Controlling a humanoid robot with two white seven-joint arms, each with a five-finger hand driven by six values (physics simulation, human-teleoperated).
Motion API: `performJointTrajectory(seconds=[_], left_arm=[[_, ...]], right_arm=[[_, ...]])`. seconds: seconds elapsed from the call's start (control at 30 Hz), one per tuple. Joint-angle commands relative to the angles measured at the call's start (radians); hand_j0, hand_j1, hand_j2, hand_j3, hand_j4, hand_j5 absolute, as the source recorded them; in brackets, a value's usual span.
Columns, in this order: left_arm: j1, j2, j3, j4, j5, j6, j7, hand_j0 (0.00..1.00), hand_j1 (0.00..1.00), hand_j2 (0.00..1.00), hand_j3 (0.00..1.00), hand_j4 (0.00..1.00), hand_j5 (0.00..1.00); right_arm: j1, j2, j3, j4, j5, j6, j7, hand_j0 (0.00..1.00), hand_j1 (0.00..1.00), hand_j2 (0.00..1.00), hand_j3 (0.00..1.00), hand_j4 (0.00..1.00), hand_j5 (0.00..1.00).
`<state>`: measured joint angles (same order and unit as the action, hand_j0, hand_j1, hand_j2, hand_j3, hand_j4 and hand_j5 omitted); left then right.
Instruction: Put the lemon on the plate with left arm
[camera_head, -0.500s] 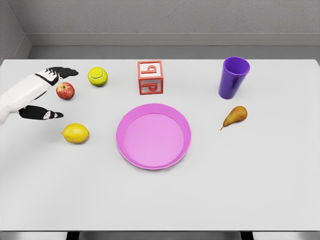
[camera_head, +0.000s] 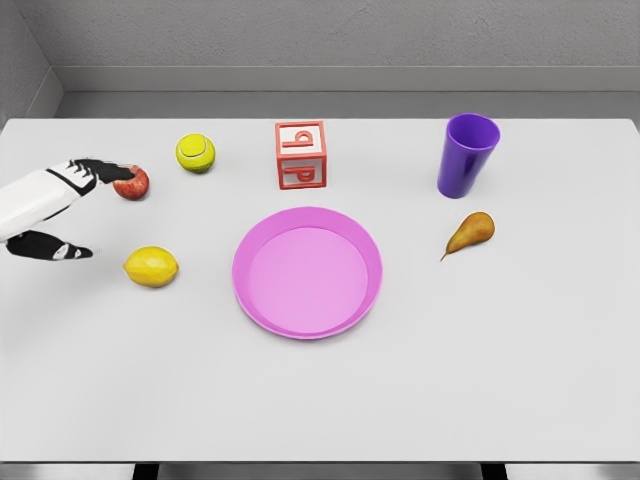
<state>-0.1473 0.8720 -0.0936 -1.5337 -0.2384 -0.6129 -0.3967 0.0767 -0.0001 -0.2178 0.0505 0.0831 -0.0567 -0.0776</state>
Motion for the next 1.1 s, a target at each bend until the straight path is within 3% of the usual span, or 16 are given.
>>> performJointTrajectory(seconds=[0.0,0.13,0.2,0.23,0.33,0.63,0.73,0.8,1.07], left_arm=[[0.0,0.119,-0.054,-0.008,0.011,0.002,0.002,1.0,1.0,1.0,1.0,1.0,1.0],[0.063,0.124,-0.054,-0.037,-0.012,0.002,-0.007,1.0,1.0,1.0,1.0,1.0,1.0],[0.097,0.12,-0.057,-0.068,-0.068,0.002,-0.007,1.0,1.0,1.0,1.0,1.0,1.0],[0.141,0.122,-0.054,-0.094,-0.07,0.002,-0.007,1.0,1.0,1.0,1.0,1.0,1.0],[0.17,0.133,-0.058,-0.131,-0.07,0.002,-0.007,1.0,1.0,1.0,1.0,1.0,1.0],[0.101,0.108,-0.08,-0.18,-0.073,0.002,-0.004,1.0,1.0,1.0,1.0,1.0,1.0],[0.003,0.059,-0.167,-0.177,-0.093,0.002,-0.007,1.0,1.0,1.0,1.0,1.0,1.0],[-0.003,0.033,-0.178,-0.177,-0.144,0.002,-0.007,1.0,1.0,1.0,1.0,1.0,1.0],[-0.002,0.039,-0.212,-0.158,-0.174,0.002,-0.004,1.0,1.0,1.0,1.0,1.0,1.0]], right_arm=[[0.0,0.0,0.0,0.0,0.0,0.0,-0.001,1.0,1.0,1.0,1.0,1.0,1.0],[0.0,0.0,0.0,0.0,0.0,0.0,-0.001,1.0,1.0,1.0,1.0,1.0,1.0],[0.0,0.0,0.0,0.0,0.0,0.0,-0.001,1.0,1.0,1.0,1.0,1.0,1.0],[0.0,0.0,0.0,0.0,0.0,0.0,-0.001,1.0,1.0,1.0,1.0,1.0,1.0],[0.0,0.0,0.0,0.0,0.0,0.0,-0.001,1.0,1.0,1.0,1.0,1.0,1.0],[0.0,0.0,0.0,0.0,0.0,0.0,0.001,1.0,1.0,1.0,1.0,1.0,1.0],[0.0,0.0,0.0,0.0,0.0,0.0,0.001,1.0,1.0,1.0,1.0,1.0,1.0],[0.0,0.0,0.0,0.0,0.0,0.0,-0.001,1.0,1.0,1.0,1.0,1.0,1.0],[0.0,0.0,0.0,0.0,0.0,0.0,-0.001,1.0,1.0,1.0,1.0,1.0,1.0]])
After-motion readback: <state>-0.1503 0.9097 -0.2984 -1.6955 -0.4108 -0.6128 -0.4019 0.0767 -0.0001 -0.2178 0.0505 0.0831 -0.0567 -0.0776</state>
